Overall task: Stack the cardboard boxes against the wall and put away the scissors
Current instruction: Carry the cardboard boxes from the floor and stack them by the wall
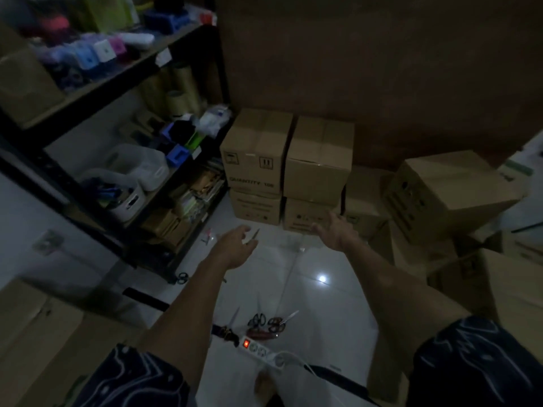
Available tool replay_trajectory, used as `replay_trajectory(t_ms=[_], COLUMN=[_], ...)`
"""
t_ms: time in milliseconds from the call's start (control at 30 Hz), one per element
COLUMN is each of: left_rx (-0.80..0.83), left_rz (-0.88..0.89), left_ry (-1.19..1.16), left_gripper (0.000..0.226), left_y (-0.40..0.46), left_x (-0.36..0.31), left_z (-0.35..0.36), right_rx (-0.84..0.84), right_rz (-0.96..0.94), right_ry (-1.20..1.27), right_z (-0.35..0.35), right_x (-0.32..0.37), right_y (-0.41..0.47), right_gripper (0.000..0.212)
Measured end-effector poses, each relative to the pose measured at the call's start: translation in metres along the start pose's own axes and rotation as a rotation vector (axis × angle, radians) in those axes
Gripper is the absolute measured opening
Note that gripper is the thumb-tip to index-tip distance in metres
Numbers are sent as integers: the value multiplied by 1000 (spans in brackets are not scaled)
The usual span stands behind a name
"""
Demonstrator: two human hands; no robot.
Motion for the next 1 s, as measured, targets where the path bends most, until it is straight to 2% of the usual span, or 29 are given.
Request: replay_trajectory(t_ms=[200, 367, 667, 833, 933, 1000], left_rx=[55, 127, 78, 16, -55, -70], left_rz=[-18, -73, -233, -447, -634, -817], left_ry=[-37, -70, -240, -385, -414, -507], left_gripper=[52, 54, 54, 61, 81, 100], left_y=[88, 154, 343, 439, 480, 492], left_x=[-27, -59, -156, -192, -192, -186], left_z=[31, 61, 141, 205, 239, 260], right_rx=[-39, 10, 64, 110, 135, 105], right_rz=[78, 135, 103, 105, 85, 52], right_ry=[71, 123, 209, 174, 160, 152], right_z=[-7, -6, -43, -47, -34, -34], right_x=[-22, -46, -67, -88, -95, -94], right_y=[91, 178, 402, 506, 558, 582], right_gripper=[80, 82, 77, 82, 84, 84])
Point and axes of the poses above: each hand's wrist, its own y-axis towards the middle knuckle, its own z-axis out of the palm, x = y × z, the point moved 5 cm from there along y, towards the middle knuckle, and after that the axes turned 13 degrees about -x, right-handed, at the moved point
